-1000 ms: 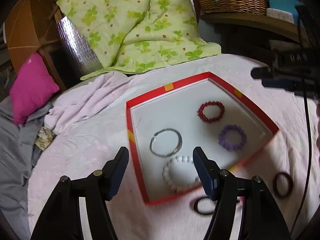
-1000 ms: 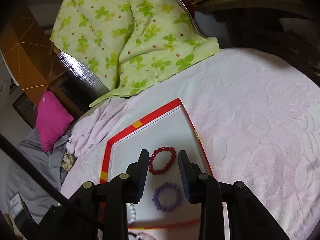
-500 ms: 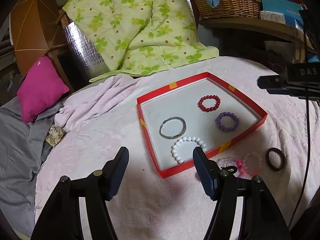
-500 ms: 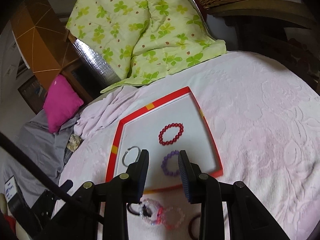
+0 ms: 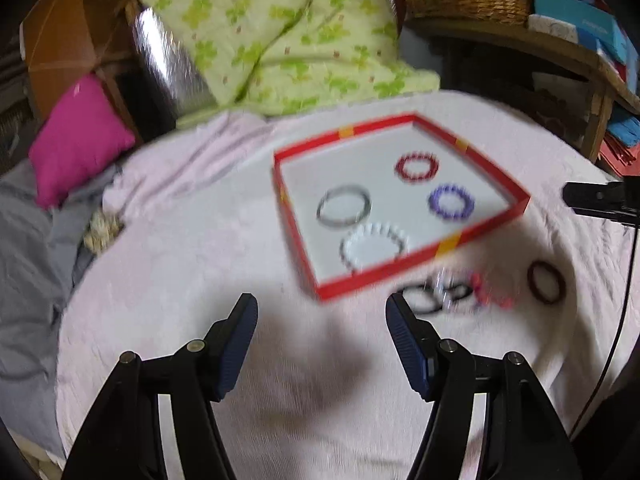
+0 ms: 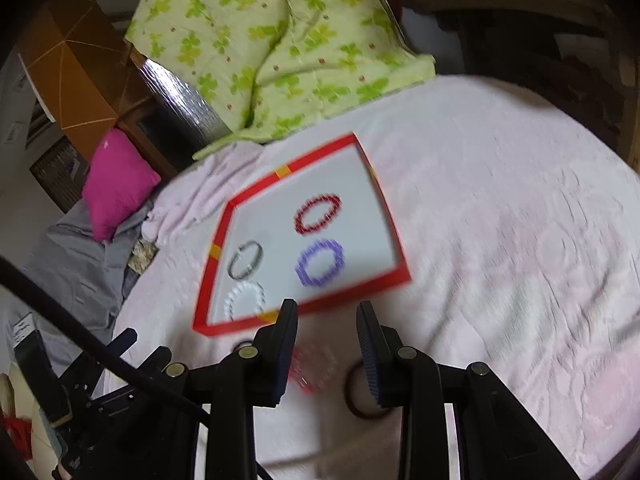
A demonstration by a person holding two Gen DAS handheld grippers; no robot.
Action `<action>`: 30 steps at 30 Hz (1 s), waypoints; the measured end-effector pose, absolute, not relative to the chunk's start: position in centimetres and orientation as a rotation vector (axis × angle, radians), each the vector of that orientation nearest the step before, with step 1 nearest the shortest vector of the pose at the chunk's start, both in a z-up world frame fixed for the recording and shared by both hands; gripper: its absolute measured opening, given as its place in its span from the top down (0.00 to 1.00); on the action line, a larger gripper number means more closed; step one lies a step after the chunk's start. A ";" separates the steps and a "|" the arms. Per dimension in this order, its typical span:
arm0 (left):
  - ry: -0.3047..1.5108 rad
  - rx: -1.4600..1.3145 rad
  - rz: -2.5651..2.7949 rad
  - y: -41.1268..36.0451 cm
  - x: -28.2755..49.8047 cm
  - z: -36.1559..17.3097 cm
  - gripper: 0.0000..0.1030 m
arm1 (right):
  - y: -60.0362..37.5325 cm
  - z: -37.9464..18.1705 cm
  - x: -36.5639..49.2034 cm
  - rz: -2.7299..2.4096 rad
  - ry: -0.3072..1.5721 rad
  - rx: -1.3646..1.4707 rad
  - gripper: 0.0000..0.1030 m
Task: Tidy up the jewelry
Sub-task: 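Lift both open grippers away from the tray, then grasp the black hair tie with the right gripper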
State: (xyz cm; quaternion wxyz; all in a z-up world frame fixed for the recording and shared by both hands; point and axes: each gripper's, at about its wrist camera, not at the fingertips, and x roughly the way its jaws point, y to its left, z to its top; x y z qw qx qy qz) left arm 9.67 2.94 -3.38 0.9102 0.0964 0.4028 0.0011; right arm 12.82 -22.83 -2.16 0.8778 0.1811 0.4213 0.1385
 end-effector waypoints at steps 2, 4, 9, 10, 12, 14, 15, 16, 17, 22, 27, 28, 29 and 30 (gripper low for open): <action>0.896 0.161 0.011 3.7 9.3 -4.7 0.35 | -23.4 -3.0 12.6 0.297 0.915 0.380 0.68; 0.953 0.117 0.023 4.3 9.0 -6.0 0.35 | -23.7 -3.9 12.3 0.304 0.958 0.379 0.68; 1.011 0.043 0.008 5.1 8.7 -7.4 0.35 | -23.9 -5.7 12.1 0.314 1.032 0.370 0.68; 1.013 0.041 0.013 5.1 8.9 -7.5 0.35 | -23.9 -6.0 12.2 0.313 1.044 0.371 0.68; 1.018 0.039 0.010 5.1 9.2 -7.5 0.35 | -23.8 -6.3 12.4 0.314 1.055 0.373 0.68; 1.025 0.030 -0.006 5.1 9.5 -7.6 0.35 | -23.5 -6.6 12.7 0.313 1.062 0.363 0.68; 1.028 0.028 -0.011 5.1 9.7 -7.7 0.35 | -23.3 -6.7 12.9 0.309 1.068 0.354 0.68; 1.030 0.027 -0.019 5.0 9.9 -7.7 0.35 | -23.2 -7.0 13.2 0.302 1.076 0.341 0.68; 1.031 0.024 -0.025 5.0 10.1 -7.6 0.35 | -23.1 -7.1 13.4 0.297 1.080 0.331 0.68; 1.005 -0.028 -0.098 4.6 10.5 -6.9 0.35 | -22.7 -8.2 14.3 0.261 1.113 0.270 0.68; 0.975 -0.062 -0.177 3.4 10.7 -6.4 0.35 | -21.8 -8.9 14.4 0.256 1.125 0.179 0.75; 0.972 -0.070 -0.204 3.0 10.8 -6.5 0.35 | -21.5 -9.0 14.3 0.240 1.120 0.144 0.83; 0.971 -0.076 -0.220 2.7 11.0 -6.5 0.35 | -21.5 -8.9 14.2 0.231 1.116 0.129 0.87; 0.968 -0.080 -0.231 2.4 11.2 -6.5 0.35 | -21.5 -8.9 14.1 0.230 1.111 0.123 0.87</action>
